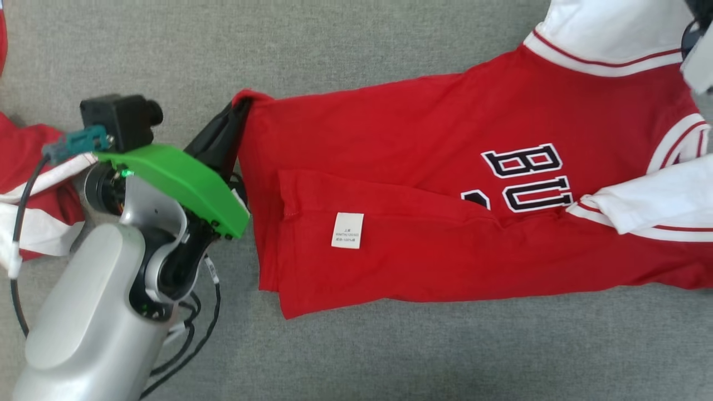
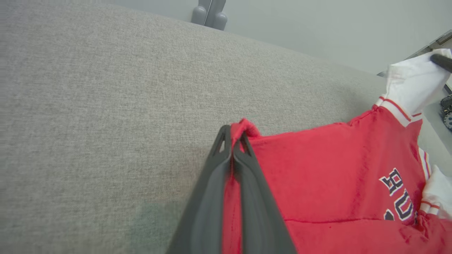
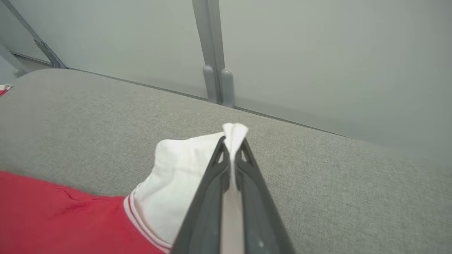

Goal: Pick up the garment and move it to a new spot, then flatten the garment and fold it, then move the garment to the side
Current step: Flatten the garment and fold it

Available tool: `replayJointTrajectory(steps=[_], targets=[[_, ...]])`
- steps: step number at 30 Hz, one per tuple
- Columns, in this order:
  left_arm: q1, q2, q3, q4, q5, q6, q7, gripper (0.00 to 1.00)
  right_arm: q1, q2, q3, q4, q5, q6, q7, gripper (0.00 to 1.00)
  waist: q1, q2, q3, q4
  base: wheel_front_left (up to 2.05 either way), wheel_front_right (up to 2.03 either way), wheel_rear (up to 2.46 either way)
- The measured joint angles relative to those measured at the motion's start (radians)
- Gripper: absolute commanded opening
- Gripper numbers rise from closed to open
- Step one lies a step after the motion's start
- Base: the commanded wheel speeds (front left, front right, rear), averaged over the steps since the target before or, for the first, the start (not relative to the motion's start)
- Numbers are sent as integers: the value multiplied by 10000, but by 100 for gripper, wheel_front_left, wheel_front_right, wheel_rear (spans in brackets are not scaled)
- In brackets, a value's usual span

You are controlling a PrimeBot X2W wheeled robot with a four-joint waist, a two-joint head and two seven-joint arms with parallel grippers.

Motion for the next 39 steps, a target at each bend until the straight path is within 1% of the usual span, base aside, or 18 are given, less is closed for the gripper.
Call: replayJointTrajectory(steps=[3, 7, 10, 13, 18, 21, 26, 28, 29, 30, 31, 32, 35, 39], targets=[[680, 67, 128, -602, -251, 169, -146, 0, 1297, -165, -324, -738, 199, -2, -686, 0, 0, 0, -302, -129, 0, 0, 0], [1844, 268, 370, -1561, -458, 533, -353, 0, 3289, -121, -934, -1542, 351, -4, -1388, 0, 0, 0, -750, -342, 0, 0, 0], [2864, 314, 721, -2293, -794, 894, -593, 0, 4814, 65, -1415, -2073, 316, -6, -1662, 0, 0, 0, -1115, -566, 0, 0, 0], [3789, 351, 872, -2769, -1049, 1168, -698, 0, 5815, 543, -1670, -2424, 203, -6, -1758, 0, 0, 0, -1343, -844, 0, 0, 0], [4688, 169, 930, -3060, -1396, 1340, -953, 0, 6710, 1193, -1985, -2487, -29, -6, -1822, 0, 0, 0, -1653, -1168, 0, 0, 0], [5090, 134, 840, -2974, -1404, 1367, -1037, 0, 6984, 1436, -1992, -2324, -148, -6, -1856, 0, -1, 0, -1800, -1260, 0, 0, 0], [5532, -27, 732, -2947, -1478, 1296, -1298, 0, 7079, 1574, -1931, -1979, -345, -8, -1950, 0, 0, 0, -1981, -1313, 0, 0, 0], [5675, -54, 665, -2872, -1459, 1313, -1348, 0, 7071, 1549, -1918, -1697, -652, -6, -1956, 0, -1, 0, -2018, -1315, 0, 0, 0], [5742, -79, 606, -2759, -1404, 1390, -1396, 15, 7068, 1522, -1879, -1509, -826, -6, -1956, 44, 0, 0, -2038, -1308, 0, 0, 0], [5787, -58, 554, -2577, -1198, 1450, -1463, 29, 7068, 1517, -1854, -1290, -938, -6, -1948, 93, -1, 0, -2061, -1294, 0, 0, 0], [5810, -36, 533, -2431, -1005, 1469, -1578, 54, 7069, 1511, -1783, -1154, -1020, -8, -1927, 100, -1, 0, -2084, -1278, 0, 0, 0], [5830, -46, 497, -2259, -953, 1459, -1678, 100, 7077, 1499, -1720, -1009, -1137, -8, -1904, 100, -1, 0, -2117, -1254, 0, 0, 0], [5920, -207, 430, -1603, -802, 1302, -2155, 100, 7253, 1438, -1701, -665, -1450, -6, -1868, 100, 0, 0, -2261, -1183, 0, 0, 0], [6233, -372, 326, -911, -610, 1072, -2725, 100, 7541, 1465, -2104, -518, -1904, -6, -2057, 100, -1, 0, -2554, -1126, 0, 0, 0]])
